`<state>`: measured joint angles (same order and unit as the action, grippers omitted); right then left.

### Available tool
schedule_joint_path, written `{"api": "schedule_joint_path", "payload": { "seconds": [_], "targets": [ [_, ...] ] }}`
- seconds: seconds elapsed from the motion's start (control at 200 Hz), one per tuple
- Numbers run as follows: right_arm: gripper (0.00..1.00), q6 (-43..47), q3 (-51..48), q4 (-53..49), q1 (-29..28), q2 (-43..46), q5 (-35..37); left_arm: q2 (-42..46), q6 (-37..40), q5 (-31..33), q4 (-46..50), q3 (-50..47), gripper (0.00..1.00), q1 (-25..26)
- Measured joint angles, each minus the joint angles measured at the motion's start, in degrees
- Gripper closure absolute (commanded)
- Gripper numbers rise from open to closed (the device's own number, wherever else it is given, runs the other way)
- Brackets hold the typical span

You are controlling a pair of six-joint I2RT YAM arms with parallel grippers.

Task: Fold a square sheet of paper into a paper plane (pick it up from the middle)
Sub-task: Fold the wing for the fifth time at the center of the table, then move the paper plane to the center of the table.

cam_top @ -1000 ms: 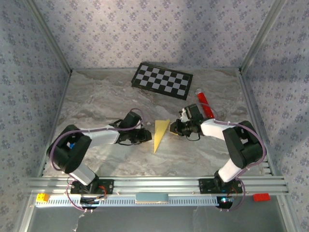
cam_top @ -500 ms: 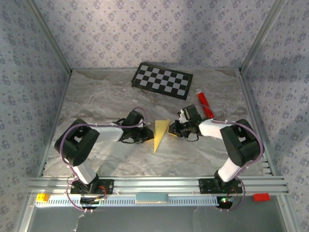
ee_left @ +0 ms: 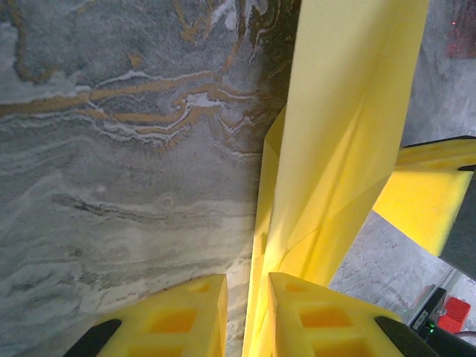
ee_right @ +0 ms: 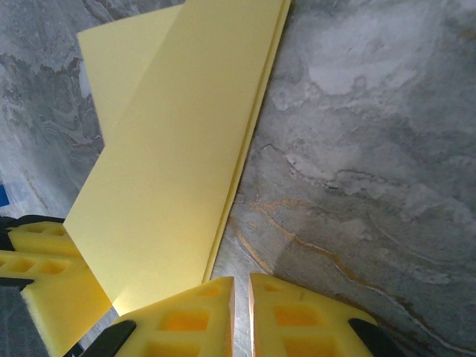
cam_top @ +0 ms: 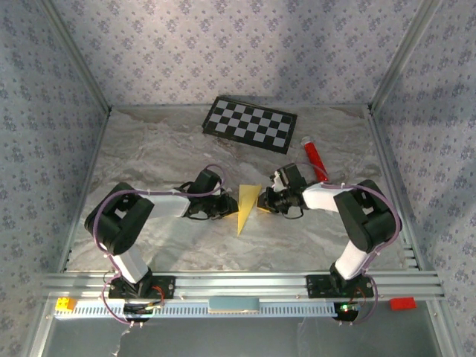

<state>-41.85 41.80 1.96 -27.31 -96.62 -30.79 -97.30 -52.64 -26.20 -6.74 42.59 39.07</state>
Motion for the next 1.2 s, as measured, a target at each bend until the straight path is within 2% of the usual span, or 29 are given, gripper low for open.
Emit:
{"api": "schedule_joint_path", "payload": {
  "seconds": [0.625, 1.204],
  "targets": [
    [0.86, -0.2, 0.5, -0.5, 0.0, -0.3, 0.6, 0.8, -0.4, 4.3, 0.6, 0.0, 0.71, 2.2],
    [0.86, -0.2, 0.5, -0.5, 0.0, -0.3, 0.7, 1.8, -0.4, 4.5, -0.2, -0.1, 0.72, 3.1]
  ]
}}
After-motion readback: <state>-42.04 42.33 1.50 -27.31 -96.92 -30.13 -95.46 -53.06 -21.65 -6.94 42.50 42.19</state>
